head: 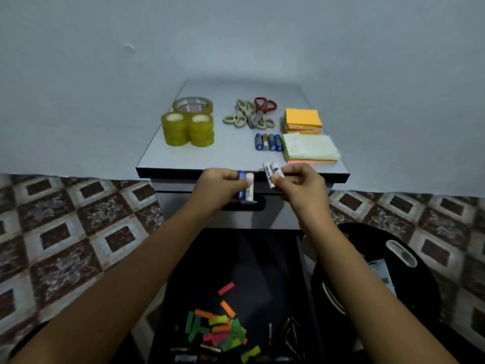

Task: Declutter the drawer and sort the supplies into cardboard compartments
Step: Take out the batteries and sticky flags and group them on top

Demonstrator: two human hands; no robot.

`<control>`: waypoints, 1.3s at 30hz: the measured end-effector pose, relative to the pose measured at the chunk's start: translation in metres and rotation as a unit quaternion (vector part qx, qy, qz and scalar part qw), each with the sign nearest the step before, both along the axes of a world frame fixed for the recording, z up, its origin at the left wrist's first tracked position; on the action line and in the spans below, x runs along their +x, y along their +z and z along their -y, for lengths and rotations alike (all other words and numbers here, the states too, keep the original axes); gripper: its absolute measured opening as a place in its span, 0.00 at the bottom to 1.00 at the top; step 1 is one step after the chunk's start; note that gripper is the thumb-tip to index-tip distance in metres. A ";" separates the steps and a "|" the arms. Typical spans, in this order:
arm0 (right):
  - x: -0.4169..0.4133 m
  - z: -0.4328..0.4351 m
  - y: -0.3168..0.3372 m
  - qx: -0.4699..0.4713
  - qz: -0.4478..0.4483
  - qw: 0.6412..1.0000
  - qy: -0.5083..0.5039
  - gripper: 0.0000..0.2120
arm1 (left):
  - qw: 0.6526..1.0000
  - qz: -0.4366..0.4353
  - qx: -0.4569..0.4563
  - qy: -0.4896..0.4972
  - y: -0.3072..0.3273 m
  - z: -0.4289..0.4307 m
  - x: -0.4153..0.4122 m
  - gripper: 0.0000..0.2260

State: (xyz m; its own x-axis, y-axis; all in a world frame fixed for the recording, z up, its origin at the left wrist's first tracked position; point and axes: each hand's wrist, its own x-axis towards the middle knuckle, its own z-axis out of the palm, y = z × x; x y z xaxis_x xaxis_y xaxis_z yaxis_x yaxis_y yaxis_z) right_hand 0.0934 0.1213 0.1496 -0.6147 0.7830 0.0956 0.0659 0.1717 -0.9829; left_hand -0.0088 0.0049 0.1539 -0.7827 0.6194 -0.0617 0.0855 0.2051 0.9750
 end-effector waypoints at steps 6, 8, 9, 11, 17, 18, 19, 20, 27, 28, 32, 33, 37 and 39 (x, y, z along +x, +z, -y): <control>-0.029 -0.003 0.022 0.186 0.082 0.976 -0.073 0.08 | 0.993 -0.086 -0.060 0.046 0.038 -0.049 -0.025 0.10; -0.035 0.000 0.020 0.242 0.118 0.960 -0.080 0.08 | 0.985 -0.122 -0.104 0.057 0.039 -0.061 -0.030 0.12; -0.037 0.001 0.017 0.268 0.135 0.950 -0.085 0.07 | 0.980 -0.139 -0.132 0.058 0.038 -0.065 -0.030 0.13; -0.041 0.000 0.014 0.308 0.160 0.932 -0.102 0.07 | 0.968 -0.171 -0.173 0.063 0.036 -0.069 -0.031 0.12; -0.045 -0.008 0.007 0.384 0.203 0.894 -0.108 0.11 | 0.951 -0.224 -0.204 0.066 0.036 -0.071 -0.030 0.15; -0.043 -0.009 0.006 0.392 0.212 0.889 -0.104 0.11 | 0.948 -0.232 -0.208 0.060 0.037 -0.070 -0.030 0.14; -0.041 -0.009 0.006 0.398 0.222 0.884 -0.100 0.12 | 0.947 -0.240 -0.209 0.052 0.037 -0.068 -0.030 0.12; -0.040 -0.010 0.006 0.402 0.229 0.881 -0.096 0.13 | 0.945 -0.248 -0.208 0.040 0.036 -0.067 -0.030 0.11; -0.023 -0.013 0.004 0.423 0.212 0.879 -0.060 0.14 | 0.929 -0.303 -0.196 -0.076 0.029 -0.043 -0.030 0.18; -0.021 -0.014 0.002 0.426 0.208 0.878 -0.062 0.13 | 0.927 -0.308 -0.194 -0.085 0.027 -0.041 -0.030 0.19; -0.017 -0.015 -0.006 0.437 0.185 0.877 -0.077 0.10 | 0.928 -0.328 -0.162 -0.072 0.020 -0.042 -0.026 0.19; -0.018 -0.016 -0.007 0.437 0.183 0.877 -0.080 0.09 | 0.929 -0.330 -0.153 -0.068 0.019 -0.044 -0.025 0.18; -0.019 -0.019 -0.010 0.437 0.169 0.880 -0.083 0.09 | 0.930 -0.336 -0.137 -0.054 0.016 -0.048 -0.022 0.16; -0.020 -0.020 -0.010 0.434 0.164 0.882 -0.081 0.11 | 0.934 -0.330 -0.128 -0.048 0.015 -0.049 -0.024 0.15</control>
